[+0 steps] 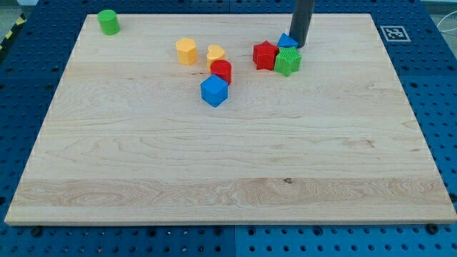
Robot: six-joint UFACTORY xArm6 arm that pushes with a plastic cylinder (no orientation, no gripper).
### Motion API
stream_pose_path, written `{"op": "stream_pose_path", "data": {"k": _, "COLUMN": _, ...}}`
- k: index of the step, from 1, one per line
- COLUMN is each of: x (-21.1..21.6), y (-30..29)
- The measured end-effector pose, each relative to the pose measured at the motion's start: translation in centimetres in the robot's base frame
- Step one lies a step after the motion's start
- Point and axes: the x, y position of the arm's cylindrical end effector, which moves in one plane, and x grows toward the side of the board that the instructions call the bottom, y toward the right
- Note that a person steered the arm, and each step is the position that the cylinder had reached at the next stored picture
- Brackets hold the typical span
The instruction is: Point your arm at the red circle
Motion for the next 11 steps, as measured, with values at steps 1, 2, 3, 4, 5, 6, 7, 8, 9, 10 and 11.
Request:
{"op": "stream_pose_path", "data": {"k": 1, "x": -0.9, "y": 1.6}}
{"op": "stream_pose_path", "data": {"k": 2, "x": -2.4, "y": 1.6}}
{"op": "stream_pose_path", "data": {"k": 3, "x": -3.3, "y": -2.8}}
{"op": "stream_pose_path", "data": {"k": 4, "x": -4.8, "y": -9.5}}
{"op": "stream_pose_path", "data": {"k": 5, "x": -5.8, "y": -16.5}}
{"op": "stream_pose_path", "data": {"k": 6, "x": -5.3, "y": -23.1}}
{"op": "stream_pose_path", "data": {"k": 7, "x": -2.3, "y": -26.9}}
{"op": "stream_pose_path", "data": {"k": 8, "x": 2.2, "y": -27.1}}
{"op": "stream_pose_path", "data": {"k": 9, "x": 7.9, "y": -26.6}}
{"op": "stream_pose_path", "data": {"k": 10, "x": 8.6, "y": -23.1}}
{"op": "stream_pose_path", "data": {"k": 11, "x": 8.3, "y": -19.7}}
